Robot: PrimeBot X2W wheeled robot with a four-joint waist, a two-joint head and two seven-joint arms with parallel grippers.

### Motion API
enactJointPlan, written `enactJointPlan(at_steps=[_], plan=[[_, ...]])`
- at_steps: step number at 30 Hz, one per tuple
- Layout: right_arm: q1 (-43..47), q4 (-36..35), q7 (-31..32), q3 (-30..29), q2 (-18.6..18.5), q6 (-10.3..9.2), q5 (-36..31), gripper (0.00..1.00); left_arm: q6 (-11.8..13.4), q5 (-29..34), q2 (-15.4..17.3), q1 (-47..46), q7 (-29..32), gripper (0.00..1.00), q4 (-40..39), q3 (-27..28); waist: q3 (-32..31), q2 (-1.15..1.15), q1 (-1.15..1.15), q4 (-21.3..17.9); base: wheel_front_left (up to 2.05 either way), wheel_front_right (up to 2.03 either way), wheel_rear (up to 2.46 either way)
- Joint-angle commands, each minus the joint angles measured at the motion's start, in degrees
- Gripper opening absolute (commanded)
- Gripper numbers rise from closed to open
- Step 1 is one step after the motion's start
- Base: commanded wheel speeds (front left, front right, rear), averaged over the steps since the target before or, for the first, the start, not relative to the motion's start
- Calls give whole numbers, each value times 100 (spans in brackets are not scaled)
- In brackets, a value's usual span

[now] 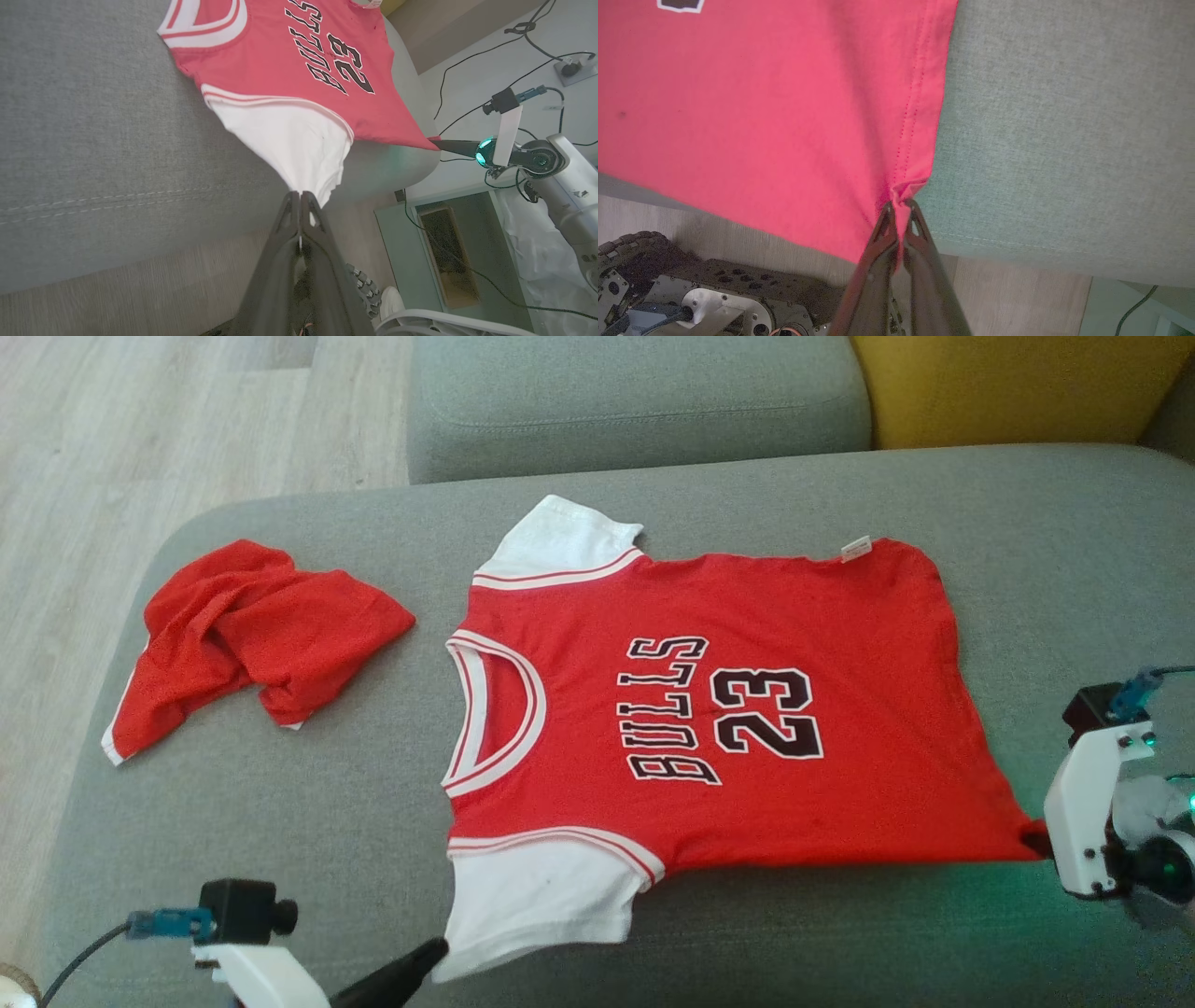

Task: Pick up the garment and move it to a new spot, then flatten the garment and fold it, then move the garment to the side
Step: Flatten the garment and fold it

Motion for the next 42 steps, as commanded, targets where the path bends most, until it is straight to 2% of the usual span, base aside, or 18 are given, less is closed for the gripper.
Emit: enactJointPlan(at_steps=[1,8,22,32,42], plan=[[8,-249,40,50,-204,-2,74,0,-37,-46,192,-219,23,0,-225,227,-3,0,0,12,0,0,0],[449,-758,356,-60,-371,-2,239,0,-76,-200,343,-114,245,0,-419,190,-16,0,0,51,0,0,0],[1078,-1501,688,-342,-371,-2,445,0,-144,-507,558,24,524,0,-762,211,43,0,0,24,0,0,0],[682,-1704,342,-662,-258,-2,44,0,-150,-900,452,-533,358,0,-843,779,300,0,0,-74,0,0,0],[85,-1525,-82,-654,-27,-2,-372,0,-206,-879,301,-1426,290,0,-536,1024,730,0,0,-166,0,0,0]])
